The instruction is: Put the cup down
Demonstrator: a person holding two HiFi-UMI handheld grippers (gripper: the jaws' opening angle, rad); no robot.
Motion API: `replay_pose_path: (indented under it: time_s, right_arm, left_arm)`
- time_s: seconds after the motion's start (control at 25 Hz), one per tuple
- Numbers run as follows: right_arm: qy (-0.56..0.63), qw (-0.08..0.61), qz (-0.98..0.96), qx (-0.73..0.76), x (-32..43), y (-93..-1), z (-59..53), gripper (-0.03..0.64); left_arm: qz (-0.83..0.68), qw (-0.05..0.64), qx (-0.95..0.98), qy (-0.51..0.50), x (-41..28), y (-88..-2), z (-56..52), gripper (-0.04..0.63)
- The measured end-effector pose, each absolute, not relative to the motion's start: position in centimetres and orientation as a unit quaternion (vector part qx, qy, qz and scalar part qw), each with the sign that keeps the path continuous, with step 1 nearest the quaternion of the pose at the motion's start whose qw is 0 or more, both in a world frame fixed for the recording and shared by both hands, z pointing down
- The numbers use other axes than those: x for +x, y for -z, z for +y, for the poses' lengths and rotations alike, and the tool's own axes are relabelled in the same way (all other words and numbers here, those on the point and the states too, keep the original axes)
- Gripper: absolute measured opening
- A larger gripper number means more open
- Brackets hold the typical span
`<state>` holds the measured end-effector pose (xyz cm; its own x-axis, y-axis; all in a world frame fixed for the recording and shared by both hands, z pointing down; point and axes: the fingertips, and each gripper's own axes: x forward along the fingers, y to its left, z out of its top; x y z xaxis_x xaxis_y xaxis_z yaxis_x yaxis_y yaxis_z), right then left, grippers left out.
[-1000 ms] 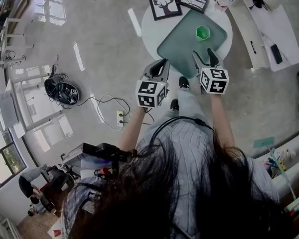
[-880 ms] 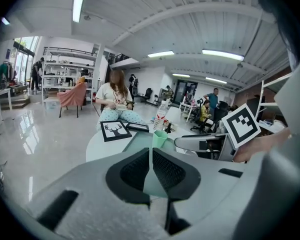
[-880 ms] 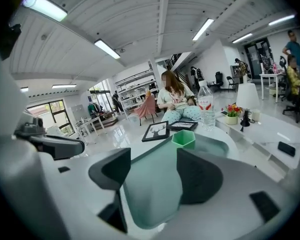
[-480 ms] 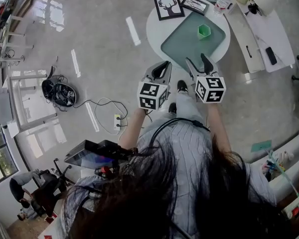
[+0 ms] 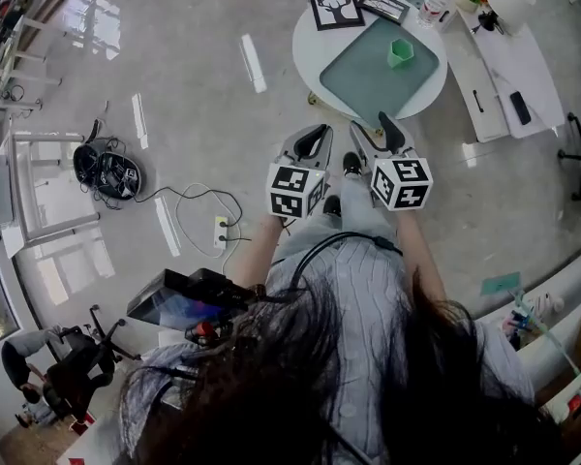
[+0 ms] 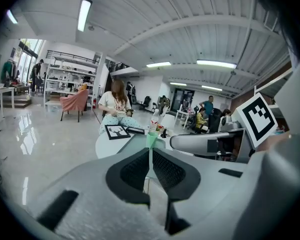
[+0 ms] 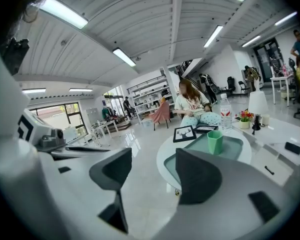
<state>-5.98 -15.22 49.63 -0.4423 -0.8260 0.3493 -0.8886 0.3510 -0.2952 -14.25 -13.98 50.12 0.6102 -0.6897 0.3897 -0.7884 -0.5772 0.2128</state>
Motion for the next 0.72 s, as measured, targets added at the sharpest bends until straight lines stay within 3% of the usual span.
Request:
replay_pose_path:
  time_s: [0.72]
  right_arm:
    - [-0.224, 0.104, -0.814, 0.526, -4.1, -49.6, -12.8, 0.279]
  left_arm:
    - [-0.409, 0.215, 0.881, -0.106, -13.0, -50.6, -10.8, 0.029]
